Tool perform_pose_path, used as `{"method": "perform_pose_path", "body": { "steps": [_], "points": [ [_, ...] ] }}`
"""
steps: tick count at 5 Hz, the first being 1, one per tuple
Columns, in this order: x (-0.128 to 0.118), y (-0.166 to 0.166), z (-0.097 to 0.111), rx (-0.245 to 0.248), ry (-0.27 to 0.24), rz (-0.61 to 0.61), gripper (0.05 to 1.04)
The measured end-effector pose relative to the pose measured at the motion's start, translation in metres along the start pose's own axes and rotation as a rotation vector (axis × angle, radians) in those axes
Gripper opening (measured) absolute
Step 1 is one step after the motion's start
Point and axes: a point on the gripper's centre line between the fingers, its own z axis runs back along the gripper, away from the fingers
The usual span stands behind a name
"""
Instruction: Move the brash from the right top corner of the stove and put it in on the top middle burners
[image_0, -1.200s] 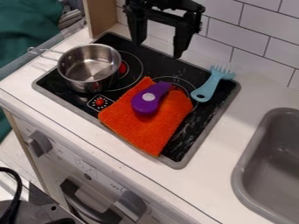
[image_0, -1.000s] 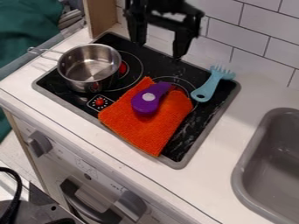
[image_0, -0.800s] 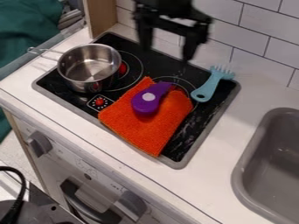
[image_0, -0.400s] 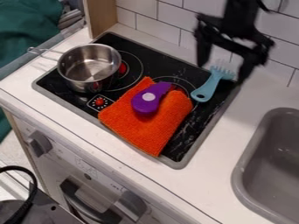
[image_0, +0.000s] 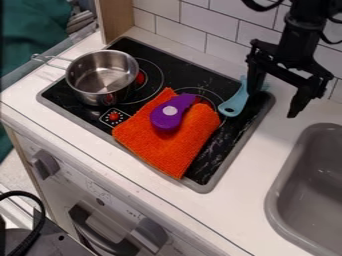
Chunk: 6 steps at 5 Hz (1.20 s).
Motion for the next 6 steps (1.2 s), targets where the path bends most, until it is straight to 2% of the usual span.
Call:
{"method": "perform_pose_path", "body": {
  "steps": [1, 2, 3, 4, 5, 6],
  "points": [
    [0.006, 0.009, 0.008, 0.036, -0.005, -0.003, 1.005],
    [0.004, 0.017, 0.009, 0.057, 0.009, 0.015, 1.005],
    [0.007, 0.018, 0.016, 0.064, 0.008, 0.034, 1.005],
    [0.017, 0.031, 0.013, 0.032, 0.000, 0.079, 1.005],
    [0.021, 0.051, -0.002, 0.009, 0.026, 0.125, 1.003],
    [0.023, 0.054, -0.003, -0.003, 0.024, 0.130, 1.002]
  ]
}}
